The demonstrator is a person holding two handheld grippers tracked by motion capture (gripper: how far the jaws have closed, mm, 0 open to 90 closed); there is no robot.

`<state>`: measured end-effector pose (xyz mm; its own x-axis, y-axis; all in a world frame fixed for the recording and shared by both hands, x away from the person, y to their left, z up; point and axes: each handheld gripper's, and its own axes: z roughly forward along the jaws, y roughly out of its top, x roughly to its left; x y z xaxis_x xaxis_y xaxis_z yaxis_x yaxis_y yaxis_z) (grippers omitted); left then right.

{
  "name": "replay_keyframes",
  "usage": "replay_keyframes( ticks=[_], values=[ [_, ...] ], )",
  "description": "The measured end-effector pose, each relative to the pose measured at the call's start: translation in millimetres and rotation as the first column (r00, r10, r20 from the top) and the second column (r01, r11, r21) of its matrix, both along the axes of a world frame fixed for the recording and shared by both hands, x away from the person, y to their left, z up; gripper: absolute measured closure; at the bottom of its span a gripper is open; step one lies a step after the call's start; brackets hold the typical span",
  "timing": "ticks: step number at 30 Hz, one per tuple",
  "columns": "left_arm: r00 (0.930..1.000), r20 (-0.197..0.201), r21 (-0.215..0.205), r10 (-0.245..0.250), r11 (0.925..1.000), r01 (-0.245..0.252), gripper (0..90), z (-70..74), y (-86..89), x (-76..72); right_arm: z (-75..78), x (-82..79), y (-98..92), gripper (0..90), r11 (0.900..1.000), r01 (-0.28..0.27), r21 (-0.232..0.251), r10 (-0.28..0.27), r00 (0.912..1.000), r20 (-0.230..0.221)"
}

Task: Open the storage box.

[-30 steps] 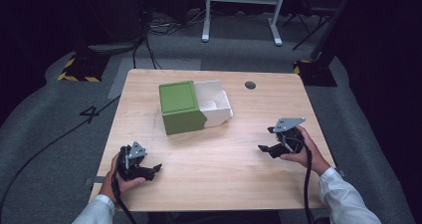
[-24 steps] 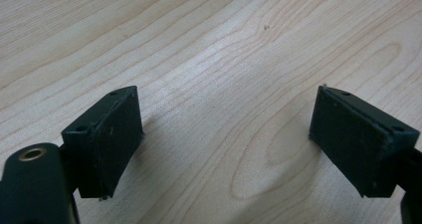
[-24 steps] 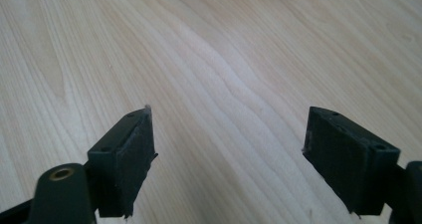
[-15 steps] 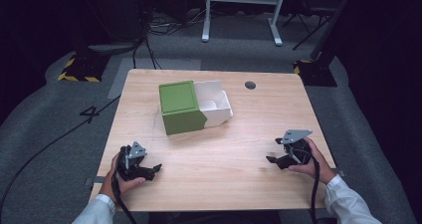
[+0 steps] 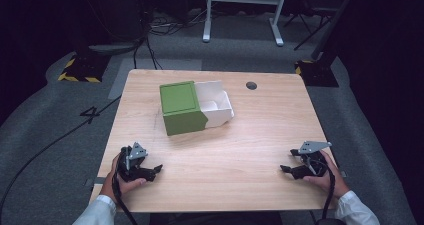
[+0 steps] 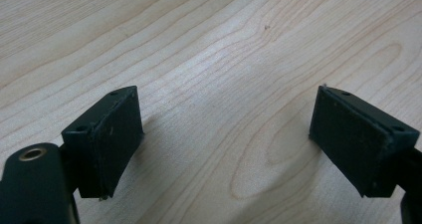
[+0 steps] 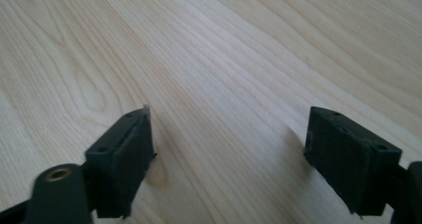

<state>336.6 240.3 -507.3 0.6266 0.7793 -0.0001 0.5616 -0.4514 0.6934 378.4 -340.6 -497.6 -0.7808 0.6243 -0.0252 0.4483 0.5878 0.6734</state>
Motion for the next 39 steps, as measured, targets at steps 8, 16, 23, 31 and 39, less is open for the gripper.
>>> replay_keyframes(
  ticks=[8,16,23,31,39],
  values=[
    [1.0,-0.001,0.0,0.003,1.0,-0.003,13.5,0.0,0.3,-0.9,-9.8,-13.1,-14.3,17.7,0.995,0.044,0.087,-0.049,0.9974,0.053],
    [1.0,-0.001,0.0,0.005,1.0,-0.005,13.5,0.0,0.2,-1.2,-10.0,-14.3,-15.1,17.4,0.995,0.053,0.085,-0.058,0.9968,0.055],
    [1.0,0.0,0.001,0.004,1.0,-0.004,13.5,0.0,0.3,-1.5,-9.9,-14.5,-14.4,17.4,0.995,0.062,0.085,-0.066,0.9963,0.054],
    [1.0,-0.001,0.0,0.004,1.0,-0.004,13.5,0.0,0.4,-1.2,-9.9,-14.5,-14.0,17.4,0.994,0.066,0.086,-0.07,0.9961,0.054],
    [1.0,-0.002,-0.001,0.004,1.0,-0.004,13.5,0.0,0.4,-1.3,-9.9,-14.5,-14.1,17.4,0.994,0.065,0.086,-0.07,0.9961,0.054]
  ],
)
